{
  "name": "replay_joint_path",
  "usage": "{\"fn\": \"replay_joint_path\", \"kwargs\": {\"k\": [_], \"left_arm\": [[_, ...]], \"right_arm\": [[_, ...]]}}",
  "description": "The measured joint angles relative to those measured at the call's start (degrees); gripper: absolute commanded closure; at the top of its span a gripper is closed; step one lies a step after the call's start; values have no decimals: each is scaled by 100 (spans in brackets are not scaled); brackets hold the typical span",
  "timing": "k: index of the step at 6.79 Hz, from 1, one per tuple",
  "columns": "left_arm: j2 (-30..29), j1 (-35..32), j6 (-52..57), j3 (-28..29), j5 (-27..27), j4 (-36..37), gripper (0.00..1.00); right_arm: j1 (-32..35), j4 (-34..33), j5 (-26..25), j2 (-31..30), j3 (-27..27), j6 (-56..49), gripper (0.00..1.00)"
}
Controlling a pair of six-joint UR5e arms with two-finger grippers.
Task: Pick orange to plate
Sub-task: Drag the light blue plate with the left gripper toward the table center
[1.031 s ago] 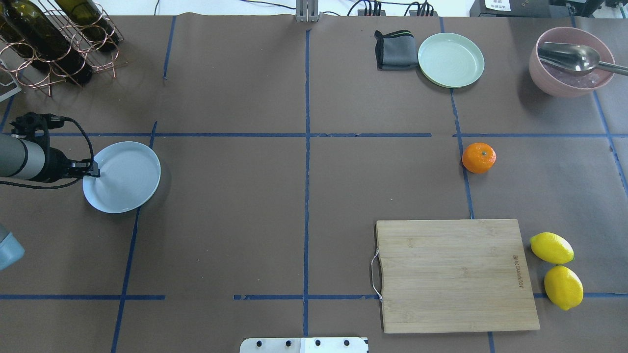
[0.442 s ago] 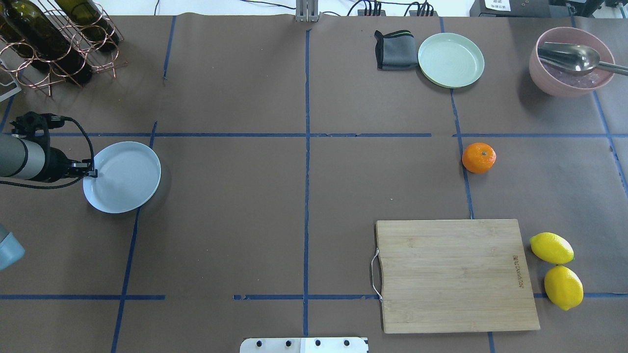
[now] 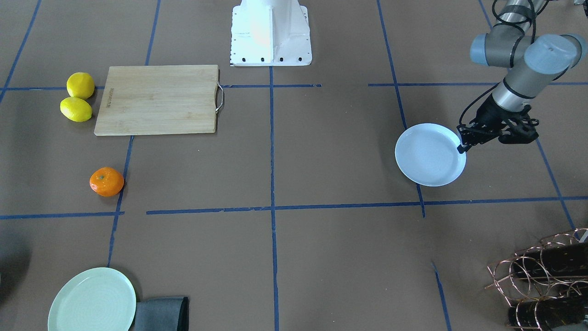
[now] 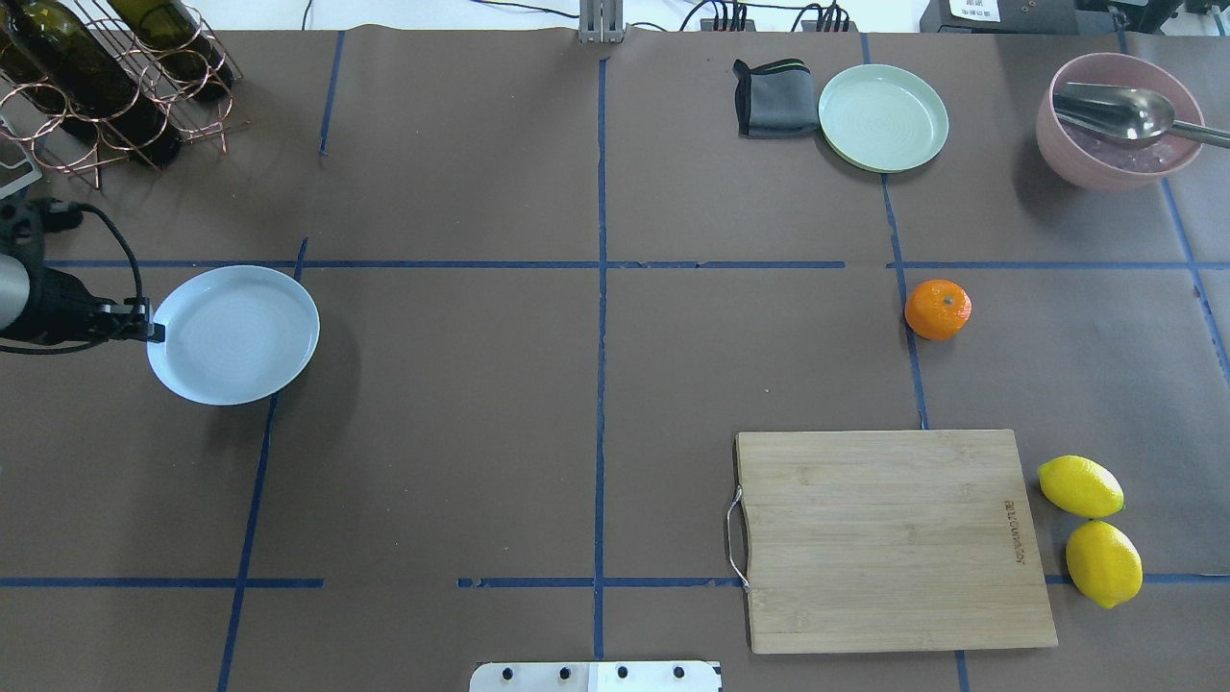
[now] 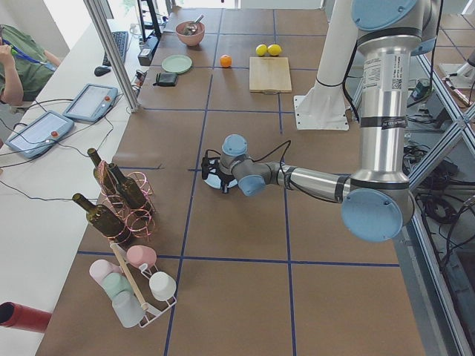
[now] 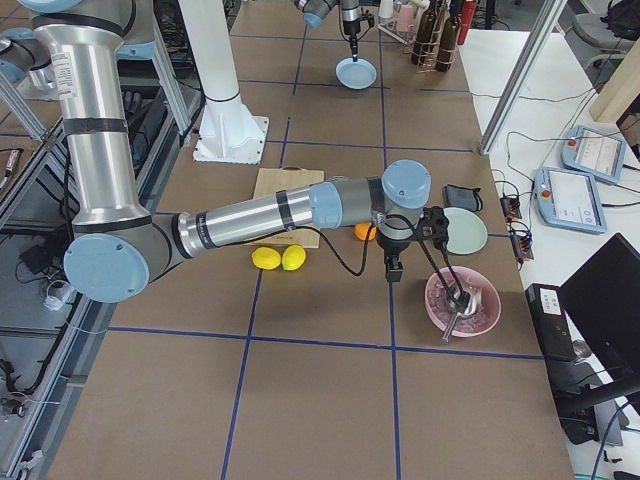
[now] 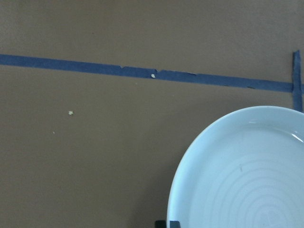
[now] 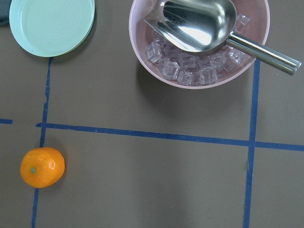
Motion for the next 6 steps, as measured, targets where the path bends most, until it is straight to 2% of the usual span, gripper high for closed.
{"fn": "replay_joint_path", "kwargs": {"k": [1,2,3,4,6], "left_arm": [[-119,-341,41,-23,-450,97,100],[-456,-506,47,-24,-665,411,100],[-1032,-571,4,-19,-734,1031,100],[-1606,-571,-199,8,-714,1560,100],[-2458,-115,-1252,76,-380,1942,100]], "right_arm": [[-14,0,-1,-1,0,6,0],[-23,0,-3,-2,2,32,0],[-43,1,-9,-5,25,97,0],[-73,0,-15,-9,68,186,0],[-179,1,-20,-11,195,495,0]]}}
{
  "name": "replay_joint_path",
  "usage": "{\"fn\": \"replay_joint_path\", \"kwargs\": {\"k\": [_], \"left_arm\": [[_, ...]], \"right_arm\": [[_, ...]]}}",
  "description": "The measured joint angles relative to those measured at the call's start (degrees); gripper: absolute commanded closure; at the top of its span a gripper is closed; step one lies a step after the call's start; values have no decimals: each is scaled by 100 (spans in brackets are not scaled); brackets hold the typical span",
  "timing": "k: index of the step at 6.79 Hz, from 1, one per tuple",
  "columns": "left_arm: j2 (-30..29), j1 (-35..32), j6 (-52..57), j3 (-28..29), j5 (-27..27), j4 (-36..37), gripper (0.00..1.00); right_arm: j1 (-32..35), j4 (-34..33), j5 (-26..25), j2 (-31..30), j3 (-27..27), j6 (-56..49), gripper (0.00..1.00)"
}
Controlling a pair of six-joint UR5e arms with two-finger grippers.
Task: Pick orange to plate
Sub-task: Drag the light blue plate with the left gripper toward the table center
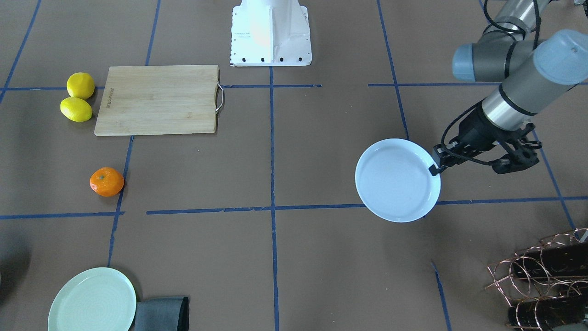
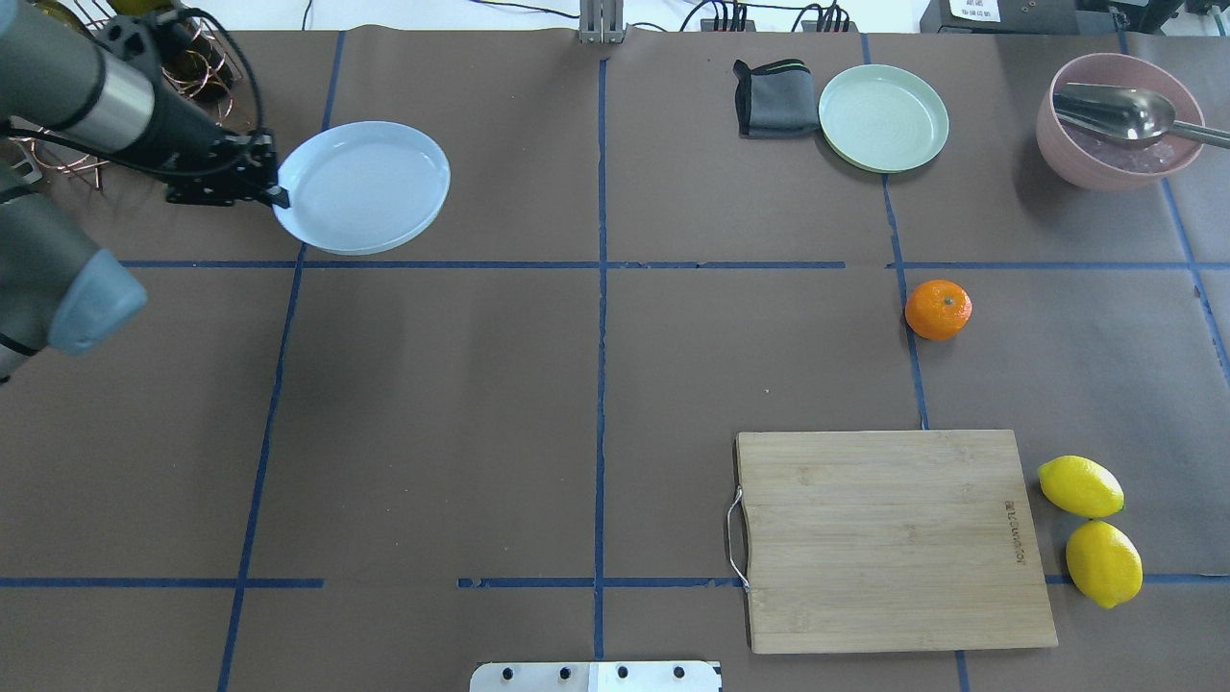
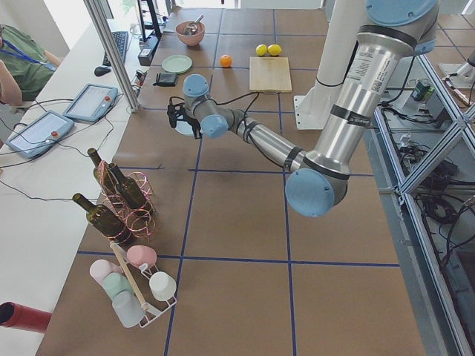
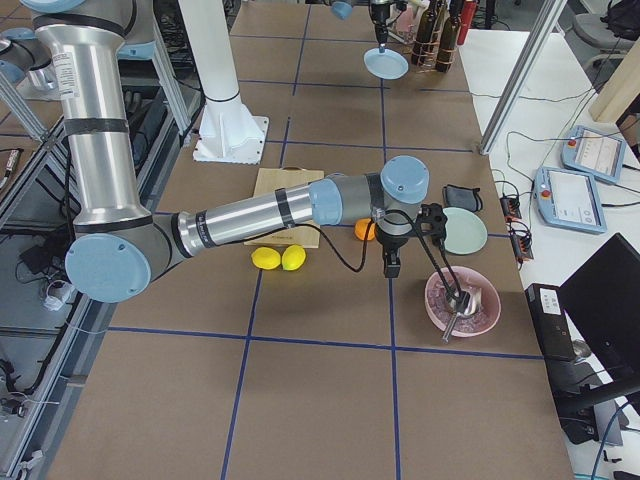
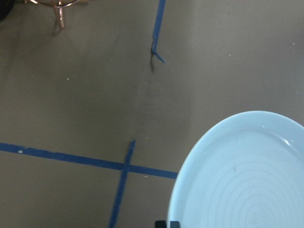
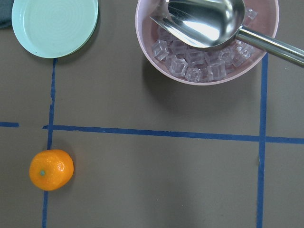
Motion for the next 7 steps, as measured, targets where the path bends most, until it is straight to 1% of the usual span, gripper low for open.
{"fn": "replay_joint_path", "kwargs": {"k": [1,3,6,7], "left_arm": [[-276,467,-589,13,396,26,100],[-636,1397,-1492,76,1279,10,100],[-876,2426,-2289,308,2490,-110,100],[-948,2658,-2469,471,2740,-261,100]], "right_arm": [[-99,0,-4,0,105,227,0],[-307,0,-13,1,342,693,0],[-553,8,-28,13,557,1108,0],[-619,68,-57,13,576,1191,0]]}}
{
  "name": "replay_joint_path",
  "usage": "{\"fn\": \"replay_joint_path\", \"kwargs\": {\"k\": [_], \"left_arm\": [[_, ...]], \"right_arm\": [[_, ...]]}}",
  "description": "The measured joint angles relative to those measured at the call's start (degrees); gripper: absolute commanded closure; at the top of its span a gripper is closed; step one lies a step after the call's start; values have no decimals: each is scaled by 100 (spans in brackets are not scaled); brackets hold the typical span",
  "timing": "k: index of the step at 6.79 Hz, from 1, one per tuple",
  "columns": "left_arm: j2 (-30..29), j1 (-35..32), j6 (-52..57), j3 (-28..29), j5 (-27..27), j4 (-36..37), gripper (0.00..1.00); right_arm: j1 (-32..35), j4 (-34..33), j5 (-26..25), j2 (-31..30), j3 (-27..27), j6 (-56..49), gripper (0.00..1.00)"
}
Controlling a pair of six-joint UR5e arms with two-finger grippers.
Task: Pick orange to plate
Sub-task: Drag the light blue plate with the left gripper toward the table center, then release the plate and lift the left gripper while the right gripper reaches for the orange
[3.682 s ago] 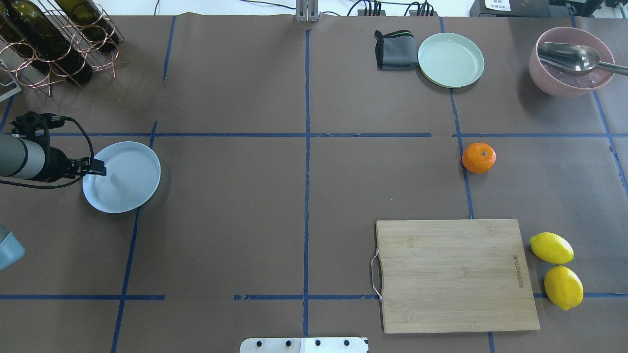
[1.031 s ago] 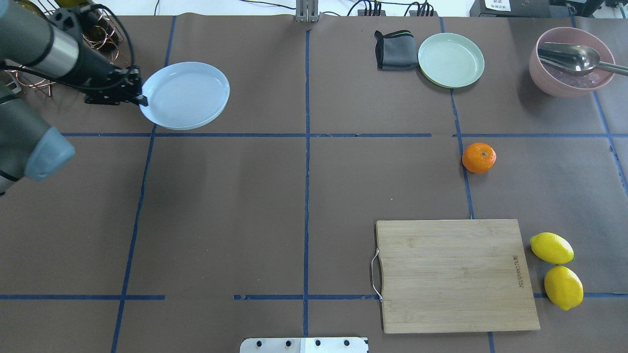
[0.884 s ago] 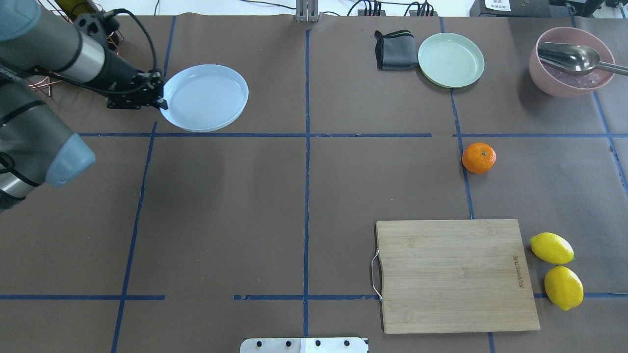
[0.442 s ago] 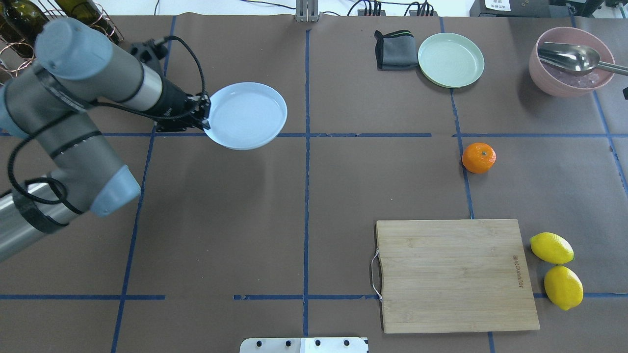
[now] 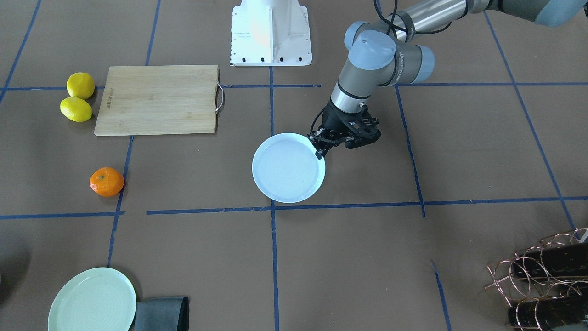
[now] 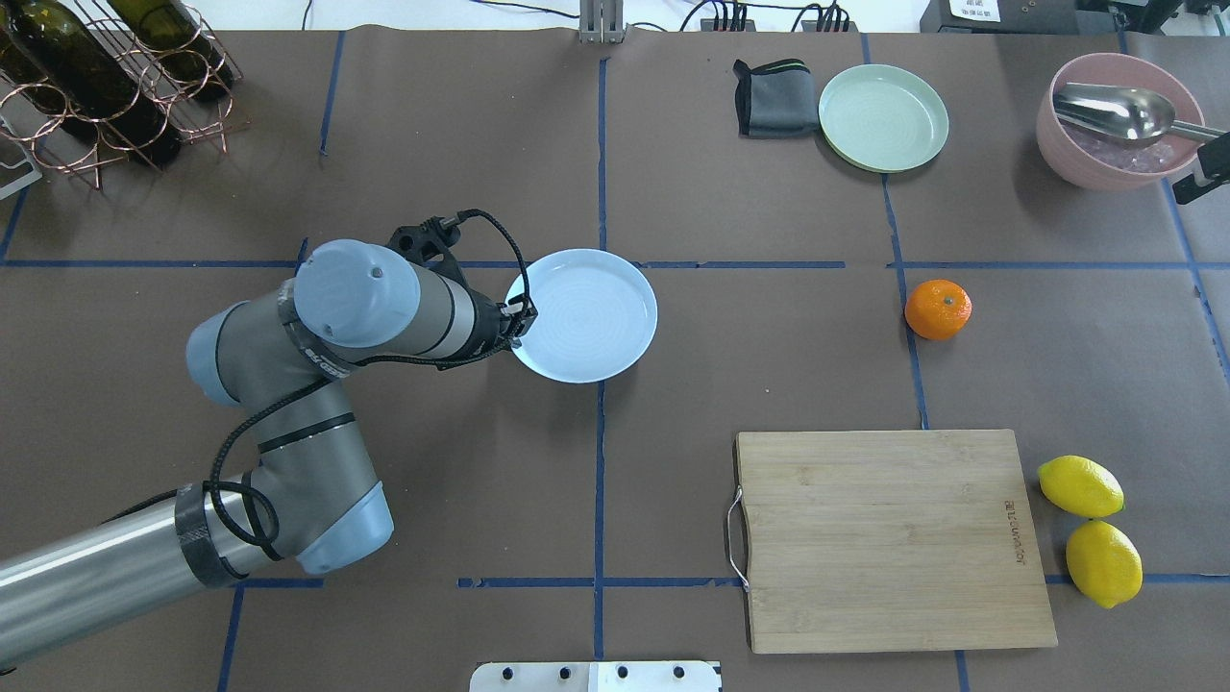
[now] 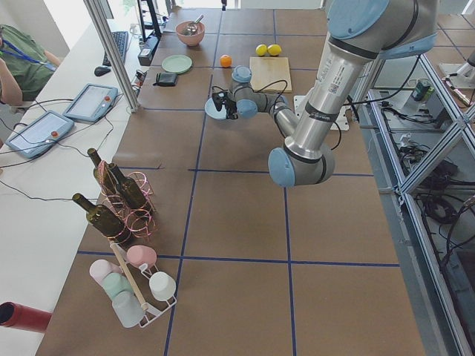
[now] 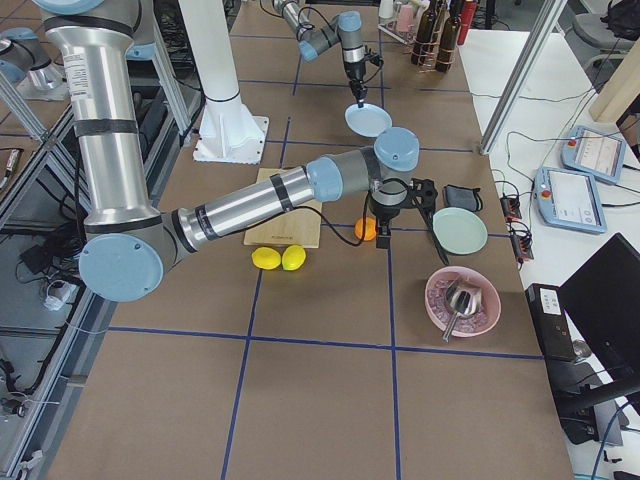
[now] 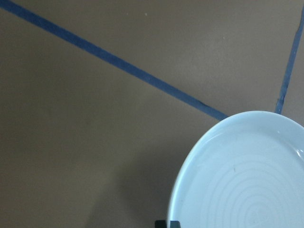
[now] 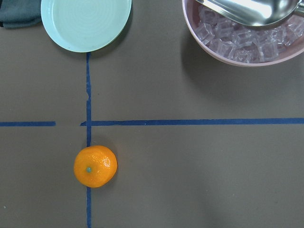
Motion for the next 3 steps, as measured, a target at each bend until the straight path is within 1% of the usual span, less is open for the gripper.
{"fn": "replay_joint_path", "kwargs": {"k": [1,2,3], "left_arm": [[-34,131,-79,94,107,-84,37],[-42,192,-85,126,143,-118,0],[-35,195,15,107,153,-123,0]], "right_arm": [[-76,161,-64,-6,-3,167,0],[-170,339,-134,-11,-13,389,0],[-308,466,-235,-13,-27,547,0]]}}
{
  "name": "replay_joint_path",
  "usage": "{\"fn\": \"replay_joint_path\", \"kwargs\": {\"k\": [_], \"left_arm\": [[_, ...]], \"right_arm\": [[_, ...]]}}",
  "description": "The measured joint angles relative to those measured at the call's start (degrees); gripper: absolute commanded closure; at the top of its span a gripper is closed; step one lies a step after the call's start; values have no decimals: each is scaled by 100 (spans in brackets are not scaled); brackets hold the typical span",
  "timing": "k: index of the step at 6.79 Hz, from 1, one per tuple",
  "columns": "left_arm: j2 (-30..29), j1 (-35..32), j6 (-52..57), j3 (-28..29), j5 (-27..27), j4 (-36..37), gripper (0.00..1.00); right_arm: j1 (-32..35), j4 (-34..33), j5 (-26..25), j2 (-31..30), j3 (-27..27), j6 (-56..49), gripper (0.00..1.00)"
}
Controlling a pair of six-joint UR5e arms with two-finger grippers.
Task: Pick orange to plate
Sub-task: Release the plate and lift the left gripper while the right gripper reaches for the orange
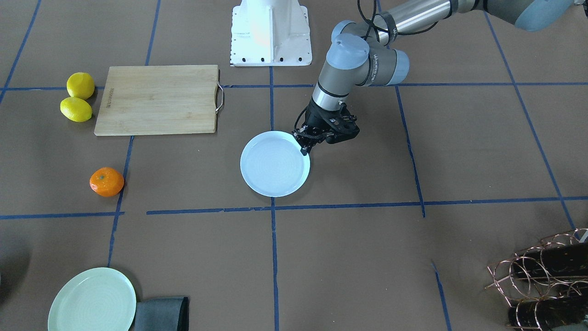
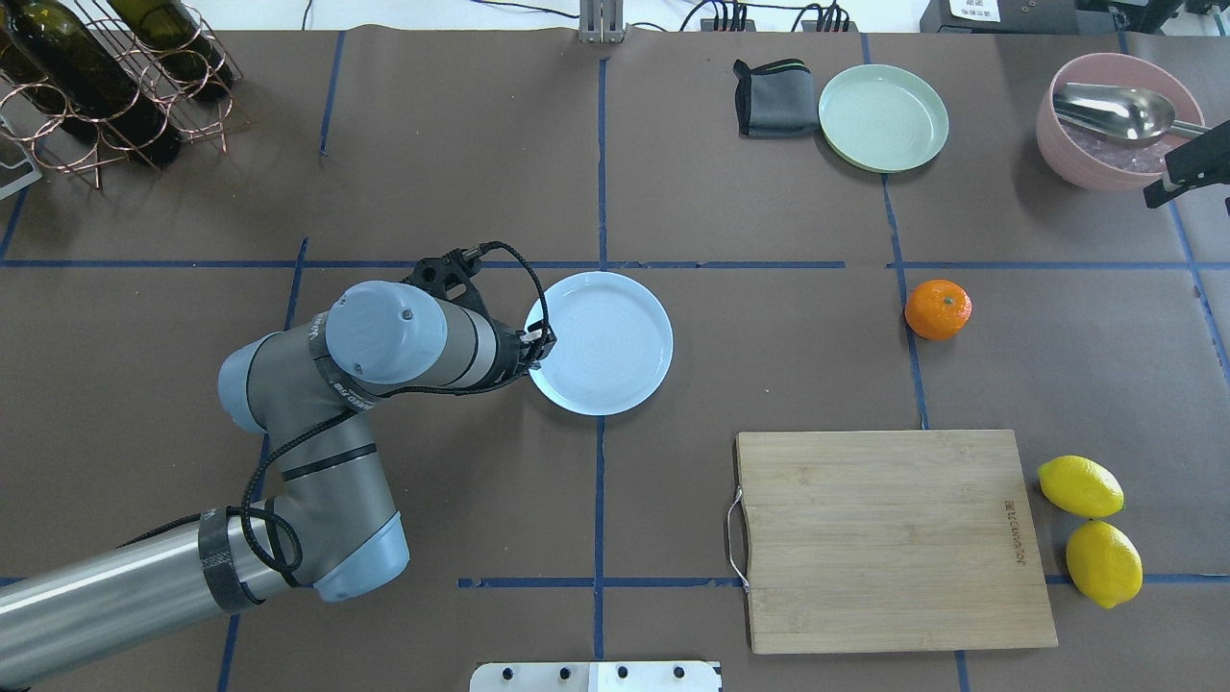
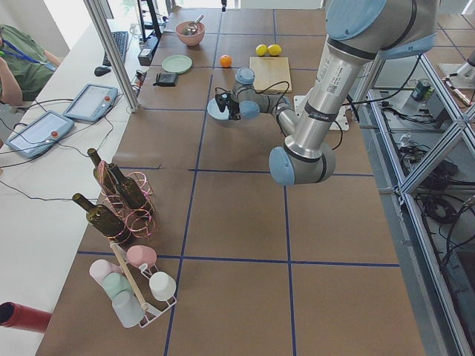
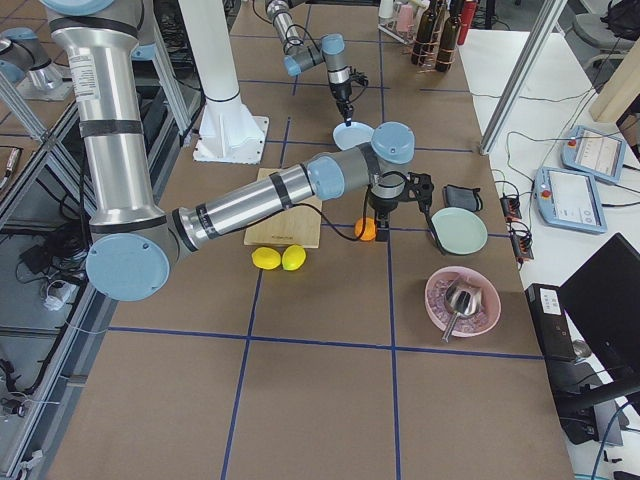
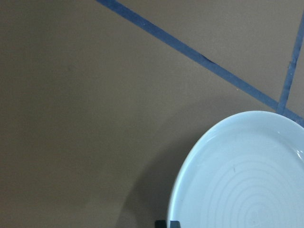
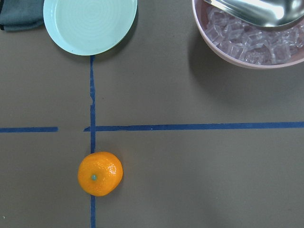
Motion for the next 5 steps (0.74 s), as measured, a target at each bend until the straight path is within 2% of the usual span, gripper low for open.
{"fn": "replay_joint_path", "kwargs": {"k": [2,3,5], "left_arm": [[20,-302,552,-184,-63,74,0],[55,-617,962,-318,-257,245,0],[281,-1139,2051,-853,-563,974,0]], "right_arm": [[-399,279,-362,0,-45,352,0],[-665,544,-571,4,-94,653,0],[-1294,1093,-1097,10,-177,1337,0]]}}
